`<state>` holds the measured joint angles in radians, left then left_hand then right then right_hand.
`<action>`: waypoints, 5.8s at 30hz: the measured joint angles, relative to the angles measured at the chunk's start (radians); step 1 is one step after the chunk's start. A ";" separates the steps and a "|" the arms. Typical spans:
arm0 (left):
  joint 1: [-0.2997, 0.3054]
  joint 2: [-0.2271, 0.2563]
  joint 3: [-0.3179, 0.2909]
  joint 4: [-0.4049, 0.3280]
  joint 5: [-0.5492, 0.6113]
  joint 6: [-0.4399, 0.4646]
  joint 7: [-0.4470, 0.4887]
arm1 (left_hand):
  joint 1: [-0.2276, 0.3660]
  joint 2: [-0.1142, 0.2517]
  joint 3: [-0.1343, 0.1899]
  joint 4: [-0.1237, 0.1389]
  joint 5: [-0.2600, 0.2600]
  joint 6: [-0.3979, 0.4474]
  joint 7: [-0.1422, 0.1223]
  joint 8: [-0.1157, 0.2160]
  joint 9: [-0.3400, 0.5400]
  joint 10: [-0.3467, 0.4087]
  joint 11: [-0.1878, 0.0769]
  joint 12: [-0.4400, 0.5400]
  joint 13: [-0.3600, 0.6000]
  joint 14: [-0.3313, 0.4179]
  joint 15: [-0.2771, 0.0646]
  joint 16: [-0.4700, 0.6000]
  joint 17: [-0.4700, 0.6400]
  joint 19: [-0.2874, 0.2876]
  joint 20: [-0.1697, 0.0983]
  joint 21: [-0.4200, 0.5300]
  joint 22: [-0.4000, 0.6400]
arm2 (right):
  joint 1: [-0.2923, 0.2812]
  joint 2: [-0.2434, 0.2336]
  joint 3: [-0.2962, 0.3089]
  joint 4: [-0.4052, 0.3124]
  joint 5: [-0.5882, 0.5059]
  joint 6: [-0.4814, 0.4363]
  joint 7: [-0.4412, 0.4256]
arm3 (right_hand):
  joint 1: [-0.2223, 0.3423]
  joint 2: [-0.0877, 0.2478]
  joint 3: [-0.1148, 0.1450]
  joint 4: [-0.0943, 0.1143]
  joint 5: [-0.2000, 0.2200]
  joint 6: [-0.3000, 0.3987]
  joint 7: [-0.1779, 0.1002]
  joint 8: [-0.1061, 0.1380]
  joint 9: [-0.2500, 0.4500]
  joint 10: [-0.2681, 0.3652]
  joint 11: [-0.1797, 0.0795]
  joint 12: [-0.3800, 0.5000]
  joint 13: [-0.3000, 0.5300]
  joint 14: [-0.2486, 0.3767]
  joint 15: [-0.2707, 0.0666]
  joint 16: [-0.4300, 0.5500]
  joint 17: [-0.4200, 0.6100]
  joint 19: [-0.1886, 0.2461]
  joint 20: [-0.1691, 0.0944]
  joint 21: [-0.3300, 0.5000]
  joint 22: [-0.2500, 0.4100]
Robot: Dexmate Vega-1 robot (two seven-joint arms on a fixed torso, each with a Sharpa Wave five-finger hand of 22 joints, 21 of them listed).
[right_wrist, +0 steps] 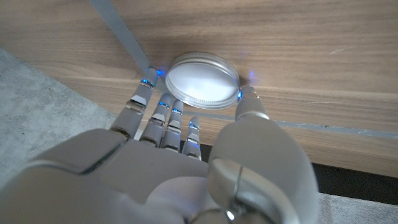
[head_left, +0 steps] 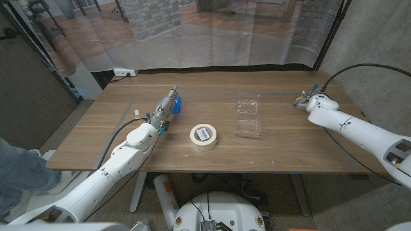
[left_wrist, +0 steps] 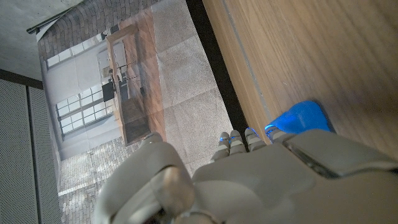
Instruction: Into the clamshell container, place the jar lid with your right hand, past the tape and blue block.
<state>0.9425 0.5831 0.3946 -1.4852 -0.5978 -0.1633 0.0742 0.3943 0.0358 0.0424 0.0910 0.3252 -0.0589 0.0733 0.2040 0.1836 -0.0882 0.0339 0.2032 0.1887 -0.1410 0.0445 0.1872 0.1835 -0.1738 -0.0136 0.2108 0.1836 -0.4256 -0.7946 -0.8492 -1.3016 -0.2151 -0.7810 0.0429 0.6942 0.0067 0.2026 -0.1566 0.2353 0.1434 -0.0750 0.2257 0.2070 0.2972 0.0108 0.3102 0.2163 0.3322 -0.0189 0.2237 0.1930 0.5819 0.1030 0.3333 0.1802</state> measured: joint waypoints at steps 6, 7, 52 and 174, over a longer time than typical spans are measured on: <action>-0.005 -0.005 0.003 0.008 -0.001 0.000 -0.003 | 0.000 0.000 0.000 0.000 0.000 0.000 0.000 0.000 0.000 0.000 0.000 0.000 0.000 0.000 0.000 0.000 0.000 0.000 0.000 0.000 0.000 | 0.008 0.011 -0.008 0.020 -0.002 -0.002 -0.001 | 0.027 0.008 0.014 -0.002 -0.004 0.019 -0.009 0.004 0.000 0.024 -0.010 0.008 0.005 0.046 -0.019 0.014 0.005 0.014 -0.014 0.002 0.001; -0.006 -0.006 0.004 0.010 -0.001 0.000 -0.003 | 0.000 0.000 0.000 0.000 0.000 0.000 0.000 0.000 0.000 0.000 0.000 0.000 0.000 0.000 0.000 0.000 0.000 0.000 0.000 0.000 0.000 | 0.008 0.011 -0.008 0.020 -0.002 -0.002 -0.002 | 0.029 0.010 0.016 0.000 -0.006 0.019 -0.009 0.004 0.000 0.027 -0.012 0.008 0.005 0.052 -0.022 0.017 0.005 0.016 -0.016 0.003 0.001; -0.027 -0.014 0.018 0.023 0.005 0.010 -0.013 | 0.004 0.004 -0.008 0.000 0.000 0.000 0.000 0.000 0.000 0.000 0.000 0.000 0.000 0.000 0.000 0.000 0.000 0.002 0.009 0.000 0.005 | -0.018 0.006 0.014 0.006 0.034 0.008 -0.046 | 0.135 0.042 0.075 -0.002 -0.038 0.102 -0.030 0.019 0.000 0.102 -0.009 0.038 0.014 0.172 -0.013 0.043 0.019 0.080 -0.065 -0.015 -0.004; -0.024 -0.011 0.018 0.008 0.012 -0.012 -0.018 | 0.012 0.012 -0.025 -0.003 -0.004 0.000 0.000 -0.004 0.000 0.004 -0.004 0.000 0.000 0.000 0.000 0.000 0.000 0.000 0.010 0.000 0.005 | -0.211 -0.162 0.202 -0.490 -0.014 0.072 -0.132 | 0.165 0.063 0.097 0.012 -0.052 0.125 -0.043 0.019 0.000 0.128 -0.035 0.050 0.028 0.211 -0.031 0.038 0.045 0.099 -0.056 -0.044 0.004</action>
<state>0.9186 0.5721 0.4123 -1.4772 -0.5857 -0.1757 0.0561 0.4061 0.0476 0.0176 0.0883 0.3215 -0.0589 0.0733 0.2001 0.1836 -0.0846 0.0303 0.2033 0.1884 -0.1410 0.0445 0.1872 0.1836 -0.1738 -0.0036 0.2108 0.1882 -0.6369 -0.9563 -0.6475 -1.7914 -0.2287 -0.7094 -0.0887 0.8595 0.0697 0.2995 -0.1447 0.1838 0.2681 -0.1178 0.2447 0.2066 0.4252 -0.0246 0.3600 0.2441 0.5432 -0.0500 0.2613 0.2376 0.6812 0.0467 0.2897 0.1841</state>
